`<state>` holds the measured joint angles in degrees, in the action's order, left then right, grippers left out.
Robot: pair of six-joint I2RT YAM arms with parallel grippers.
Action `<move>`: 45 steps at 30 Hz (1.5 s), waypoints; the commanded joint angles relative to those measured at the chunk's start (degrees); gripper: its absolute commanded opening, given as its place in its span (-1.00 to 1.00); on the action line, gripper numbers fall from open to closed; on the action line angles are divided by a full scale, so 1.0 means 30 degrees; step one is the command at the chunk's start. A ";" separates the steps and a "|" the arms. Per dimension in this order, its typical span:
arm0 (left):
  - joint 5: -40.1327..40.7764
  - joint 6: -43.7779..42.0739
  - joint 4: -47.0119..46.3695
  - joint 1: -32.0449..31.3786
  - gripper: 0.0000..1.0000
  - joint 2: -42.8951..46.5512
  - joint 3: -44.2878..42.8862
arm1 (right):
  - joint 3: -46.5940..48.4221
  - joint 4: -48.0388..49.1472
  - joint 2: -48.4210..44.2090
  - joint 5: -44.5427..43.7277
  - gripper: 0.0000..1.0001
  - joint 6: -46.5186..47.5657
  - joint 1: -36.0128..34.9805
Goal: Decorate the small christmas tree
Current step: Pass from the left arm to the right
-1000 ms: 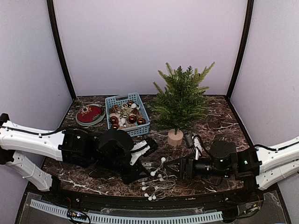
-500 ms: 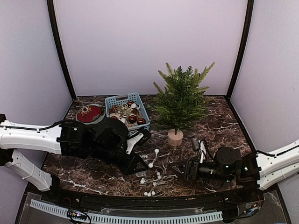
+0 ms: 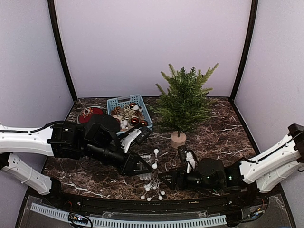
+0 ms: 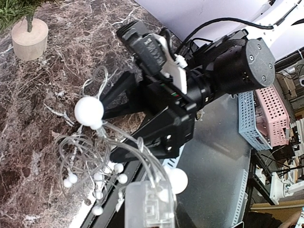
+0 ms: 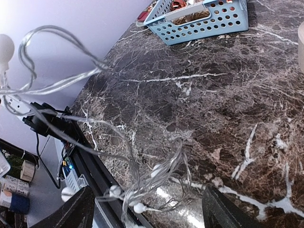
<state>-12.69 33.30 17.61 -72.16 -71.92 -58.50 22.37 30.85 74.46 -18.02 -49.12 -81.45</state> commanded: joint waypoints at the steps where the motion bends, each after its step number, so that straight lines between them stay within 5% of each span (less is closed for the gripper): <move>1: -0.0825 0.0302 -0.1083 0.0132 -0.65 0.0770 0.0471 | 0.1703 0.3078 0.1726 -0.0223 0.58 0.1185 -0.0156; 8: -0.0733 0.0590 -0.1816 0.0190 -0.65 0.1265 0.0855 | 0.3144 0.4940 0.4859 0.1386 0.39 0.1362 -0.0184; 10: -0.0785 0.0766 -0.2066 0.0219 -0.65 0.1370 0.1063 | 0.3444 0.4983 0.5433 0.1406 0.04 0.1289 -0.0180; 13: -0.0455 0.0890 -0.1969 0.0282 -0.65 0.1553 0.1533 | 0.3789 0.3166 0.4967 0.0142 -0.93 0.0763 -0.0184; 14: 0.0041 0.0907 -0.1620 0.0317 -0.63 0.1764 0.1935 | 0.3712 0.2373 0.4455 -0.0563 -1.00 0.0437 -0.0177; 19: 0.1263 0.1800 -0.1026 0.1287 -0.57 0.2496 0.4849 | 0.3455 -0.3436 0.1060 -0.3837 -1.00 -0.0841 -0.0184; 27: 0.2184 0.2017 -0.2130 0.1551 -0.45 0.2011 0.7347 | 0.4861 -0.9671 -0.1162 -0.4634 -1.00 -0.0789 -0.0169; 39: 0.2250 0.0216 -0.4758 0.1554 0.34 0.3574 0.8782 | 0.5865 -0.9954 -0.2493 -0.3303 -1.00 -0.0541 -0.0184; 45: 0.2658 -0.1351 -0.7454 0.1539 0.34 0.2582 0.8513 | 0.5843 -1.0216 -0.3884 -0.4040 -1.00 -0.0552 -0.0179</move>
<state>-5.87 33.87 2.37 -67.70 -62.39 -32.71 38.06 -0.25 65.39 -28.40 -51.18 -81.60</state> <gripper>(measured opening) 0.697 0.020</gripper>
